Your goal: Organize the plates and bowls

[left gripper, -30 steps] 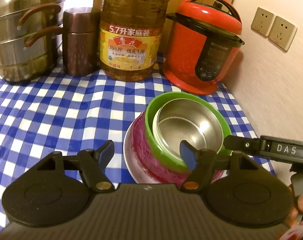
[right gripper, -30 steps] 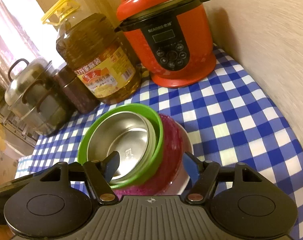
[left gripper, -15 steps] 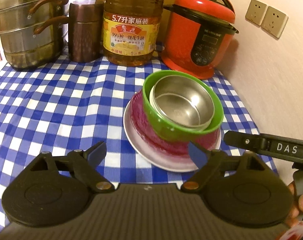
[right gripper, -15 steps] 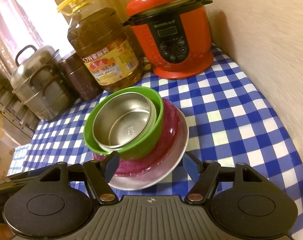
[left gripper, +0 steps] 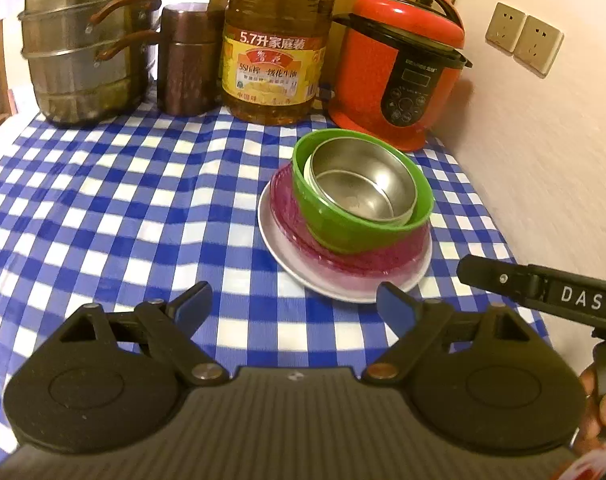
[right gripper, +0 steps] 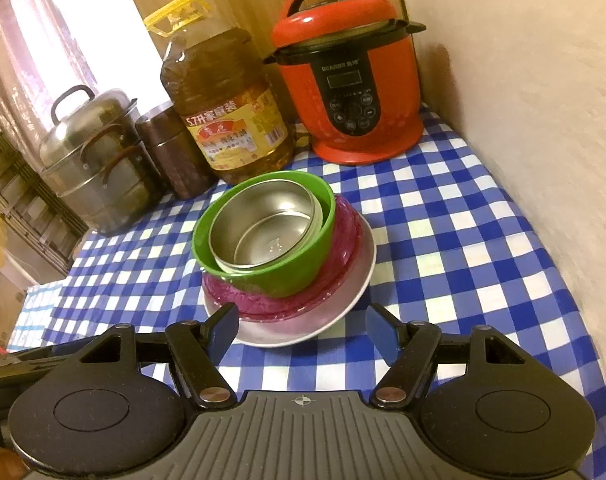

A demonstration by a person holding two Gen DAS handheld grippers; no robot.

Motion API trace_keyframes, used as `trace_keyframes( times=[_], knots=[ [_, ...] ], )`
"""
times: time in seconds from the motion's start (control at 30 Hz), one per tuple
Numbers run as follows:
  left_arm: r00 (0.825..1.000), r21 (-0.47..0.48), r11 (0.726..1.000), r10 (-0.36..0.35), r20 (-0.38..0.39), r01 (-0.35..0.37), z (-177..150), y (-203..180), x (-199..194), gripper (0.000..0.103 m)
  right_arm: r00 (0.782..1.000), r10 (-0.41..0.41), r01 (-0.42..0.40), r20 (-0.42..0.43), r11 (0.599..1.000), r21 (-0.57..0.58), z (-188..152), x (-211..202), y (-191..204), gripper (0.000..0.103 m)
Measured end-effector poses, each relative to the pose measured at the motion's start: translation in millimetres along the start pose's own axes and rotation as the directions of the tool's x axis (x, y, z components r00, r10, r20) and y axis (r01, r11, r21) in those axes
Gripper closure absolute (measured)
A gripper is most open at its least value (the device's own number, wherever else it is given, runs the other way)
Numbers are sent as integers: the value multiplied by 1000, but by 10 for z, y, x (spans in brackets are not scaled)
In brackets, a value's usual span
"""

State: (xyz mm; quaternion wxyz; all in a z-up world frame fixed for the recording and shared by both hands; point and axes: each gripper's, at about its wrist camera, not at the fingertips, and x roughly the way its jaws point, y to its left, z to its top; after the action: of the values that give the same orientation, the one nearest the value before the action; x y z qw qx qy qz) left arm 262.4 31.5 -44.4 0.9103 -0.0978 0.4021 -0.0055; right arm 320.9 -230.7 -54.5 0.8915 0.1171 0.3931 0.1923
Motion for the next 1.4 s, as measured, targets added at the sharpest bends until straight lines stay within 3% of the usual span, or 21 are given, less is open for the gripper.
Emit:
trace_keyframes(
  times=[0.6,1.4],
  knots=[
    [1000,9,1000,18,12,-18,-330,-22,-458,19,1000,-25,25,3,998,-66,-394,-387,137,33],
    [997,44,996,73,24,-74,-610,-91,-839,18,999,-42,42,-7,996,-78,-662,-777,185,33]
  ],
)
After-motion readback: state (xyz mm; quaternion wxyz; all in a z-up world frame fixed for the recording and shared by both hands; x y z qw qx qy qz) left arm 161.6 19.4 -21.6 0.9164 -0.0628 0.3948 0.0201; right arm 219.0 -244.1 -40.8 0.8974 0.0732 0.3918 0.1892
